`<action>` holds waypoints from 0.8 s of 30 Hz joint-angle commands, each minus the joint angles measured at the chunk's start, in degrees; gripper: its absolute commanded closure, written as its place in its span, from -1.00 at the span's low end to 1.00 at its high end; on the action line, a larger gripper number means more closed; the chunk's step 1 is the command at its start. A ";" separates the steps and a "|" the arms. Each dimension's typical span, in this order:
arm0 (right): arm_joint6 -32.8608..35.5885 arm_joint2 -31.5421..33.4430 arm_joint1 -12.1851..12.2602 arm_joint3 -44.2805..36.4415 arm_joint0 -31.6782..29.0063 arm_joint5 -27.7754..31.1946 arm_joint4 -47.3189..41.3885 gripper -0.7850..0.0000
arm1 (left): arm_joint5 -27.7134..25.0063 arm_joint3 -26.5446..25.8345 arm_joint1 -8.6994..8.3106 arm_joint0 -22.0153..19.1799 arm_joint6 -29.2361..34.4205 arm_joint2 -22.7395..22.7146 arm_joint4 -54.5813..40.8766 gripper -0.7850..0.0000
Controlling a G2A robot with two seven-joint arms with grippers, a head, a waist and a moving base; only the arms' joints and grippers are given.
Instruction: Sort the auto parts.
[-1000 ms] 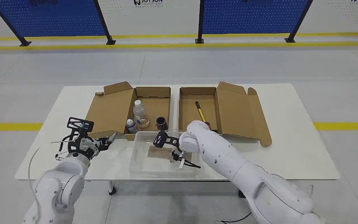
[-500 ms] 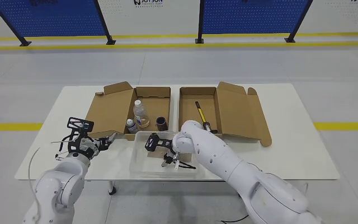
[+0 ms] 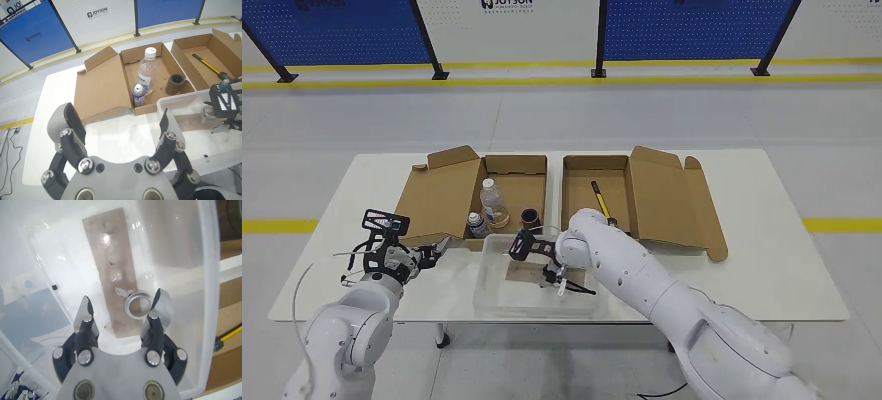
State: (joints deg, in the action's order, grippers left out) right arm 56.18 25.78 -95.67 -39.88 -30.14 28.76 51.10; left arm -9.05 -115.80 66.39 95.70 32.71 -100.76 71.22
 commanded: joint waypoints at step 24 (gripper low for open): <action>0.49 -0.13 -3.26 5.14 3.81 5.13 -2.65 -0.31 | 0.00 0.00 0.00 0.00 0.00 0.00 0.00 -1.00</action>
State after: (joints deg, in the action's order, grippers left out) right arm 56.77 25.58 -98.97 -34.95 -26.46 34.50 48.11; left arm -9.05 -115.80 66.39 95.70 32.71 -100.76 71.22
